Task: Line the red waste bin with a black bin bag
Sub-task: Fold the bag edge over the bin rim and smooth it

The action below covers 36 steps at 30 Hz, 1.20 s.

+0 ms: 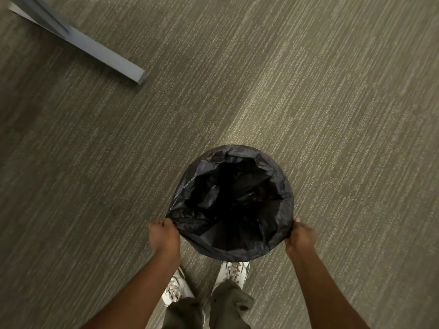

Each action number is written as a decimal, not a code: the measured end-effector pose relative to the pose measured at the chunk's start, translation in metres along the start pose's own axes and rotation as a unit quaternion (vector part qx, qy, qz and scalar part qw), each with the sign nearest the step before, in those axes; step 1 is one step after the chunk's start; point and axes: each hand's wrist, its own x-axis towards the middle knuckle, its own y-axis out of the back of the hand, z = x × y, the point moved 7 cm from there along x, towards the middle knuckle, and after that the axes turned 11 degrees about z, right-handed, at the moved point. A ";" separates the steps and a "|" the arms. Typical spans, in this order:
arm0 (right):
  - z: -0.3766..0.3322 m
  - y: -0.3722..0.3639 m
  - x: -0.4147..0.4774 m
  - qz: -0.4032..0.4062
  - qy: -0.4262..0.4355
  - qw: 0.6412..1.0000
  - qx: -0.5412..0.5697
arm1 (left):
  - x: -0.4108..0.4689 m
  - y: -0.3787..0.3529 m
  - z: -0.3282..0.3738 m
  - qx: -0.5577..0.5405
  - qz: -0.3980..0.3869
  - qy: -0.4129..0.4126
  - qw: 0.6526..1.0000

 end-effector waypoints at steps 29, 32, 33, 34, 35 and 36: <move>0.018 -0.153 -0.120 -0.108 0.256 0.917 -0.286 | 0.000 -0.041 0.112 0.037 -0.055 -0.340 0.938; 0.037 -0.179 -0.103 -0.076 0.108 0.956 -0.262 | 0.001 -0.049 0.106 0.038 -0.082 -0.340 0.936; 0.039 -0.187 -0.099 -0.077 0.077 0.967 -0.232 | 0.003 -0.051 0.105 0.038 -0.087 -0.338 0.936; 0.042 -0.197 -0.098 -0.102 0.050 0.972 -0.204 | 0.004 -0.052 0.103 0.038 -0.090 -0.336 0.937; 0.047 -0.209 -0.098 -0.135 0.024 0.976 -0.169 | 0.005 -0.053 0.103 0.036 -0.090 -0.334 0.938; 0.051 -0.220 -0.101 -0.174 -0.012 0.976 -0.132 | 0.006 -0.053 0.103 0.033 -0.090 -0.333 0.938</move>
